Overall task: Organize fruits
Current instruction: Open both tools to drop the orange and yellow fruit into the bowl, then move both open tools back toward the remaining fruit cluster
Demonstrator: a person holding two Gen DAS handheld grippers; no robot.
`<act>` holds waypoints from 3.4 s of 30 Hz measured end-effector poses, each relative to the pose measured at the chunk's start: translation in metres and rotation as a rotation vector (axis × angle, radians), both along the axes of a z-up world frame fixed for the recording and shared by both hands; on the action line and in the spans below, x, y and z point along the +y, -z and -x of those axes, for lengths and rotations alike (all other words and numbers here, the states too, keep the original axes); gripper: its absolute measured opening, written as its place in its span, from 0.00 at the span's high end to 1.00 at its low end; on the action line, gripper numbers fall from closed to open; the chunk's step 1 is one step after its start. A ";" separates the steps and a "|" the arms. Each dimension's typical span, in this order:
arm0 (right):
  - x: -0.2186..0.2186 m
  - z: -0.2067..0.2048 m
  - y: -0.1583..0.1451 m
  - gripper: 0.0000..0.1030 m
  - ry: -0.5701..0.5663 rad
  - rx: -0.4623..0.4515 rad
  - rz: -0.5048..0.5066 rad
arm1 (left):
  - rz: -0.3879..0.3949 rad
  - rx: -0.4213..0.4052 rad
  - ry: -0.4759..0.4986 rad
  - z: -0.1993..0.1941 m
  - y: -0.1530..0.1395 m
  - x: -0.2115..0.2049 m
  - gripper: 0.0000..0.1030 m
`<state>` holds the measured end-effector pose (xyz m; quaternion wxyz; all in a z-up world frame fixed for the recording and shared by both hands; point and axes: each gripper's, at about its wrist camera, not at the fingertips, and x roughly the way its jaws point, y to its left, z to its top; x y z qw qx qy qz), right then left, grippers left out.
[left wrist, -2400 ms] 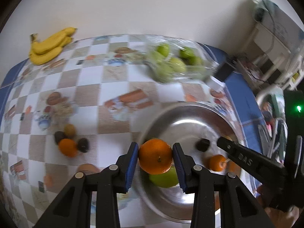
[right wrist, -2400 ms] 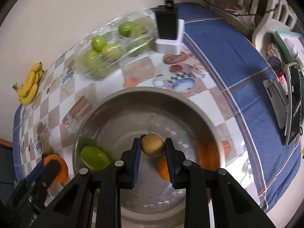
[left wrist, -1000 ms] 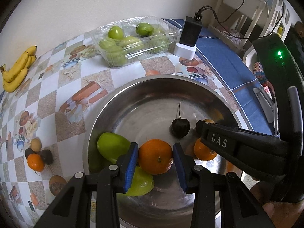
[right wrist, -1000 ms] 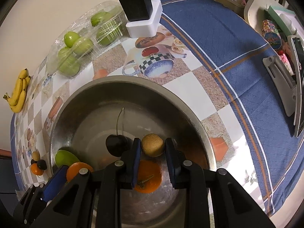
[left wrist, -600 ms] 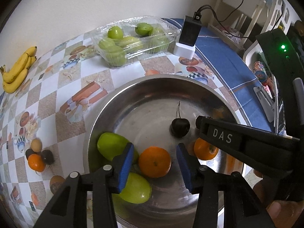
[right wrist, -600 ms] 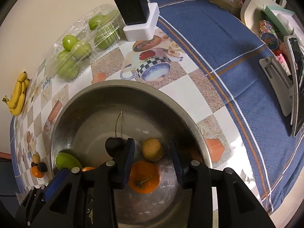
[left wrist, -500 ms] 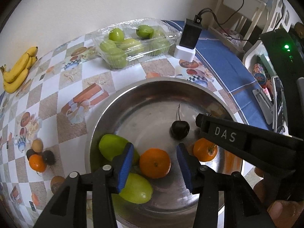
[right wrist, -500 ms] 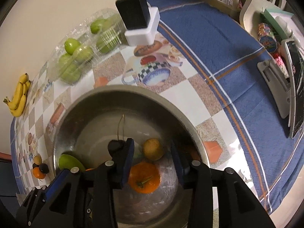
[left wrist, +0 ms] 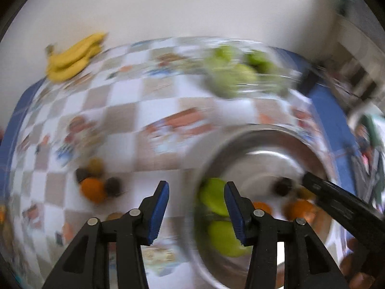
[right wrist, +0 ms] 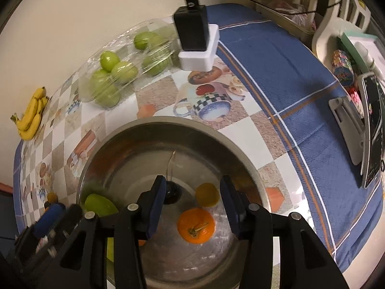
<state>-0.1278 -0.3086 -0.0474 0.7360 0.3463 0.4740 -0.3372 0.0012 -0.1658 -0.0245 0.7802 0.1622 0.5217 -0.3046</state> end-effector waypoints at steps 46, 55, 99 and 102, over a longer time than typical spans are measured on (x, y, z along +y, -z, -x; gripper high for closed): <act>0.027 -0.027 0.007 0.08 -0.120 0.048 0.067 | -0.075 0.023 -0.270 -0.062 0.024 0.062 0.00; 0.027 -0.027 0.007 0.03 -0.110 0.048 0.068 | -0.084 0.025 -0.293 -0.068 0.025 0.069 0.00; 0.128 -0.126 -0.021 0.01 -0.339 -0.115 0.099 | -0.047 -0.006 -0.530 -0.149 0.011 0.183 0.00; 0.135 -0.134 -0.018 0.01 -0.345 -0.110 0.091 | -0.043 0.003 -0.537 -0.151 0.015 0.184 0.00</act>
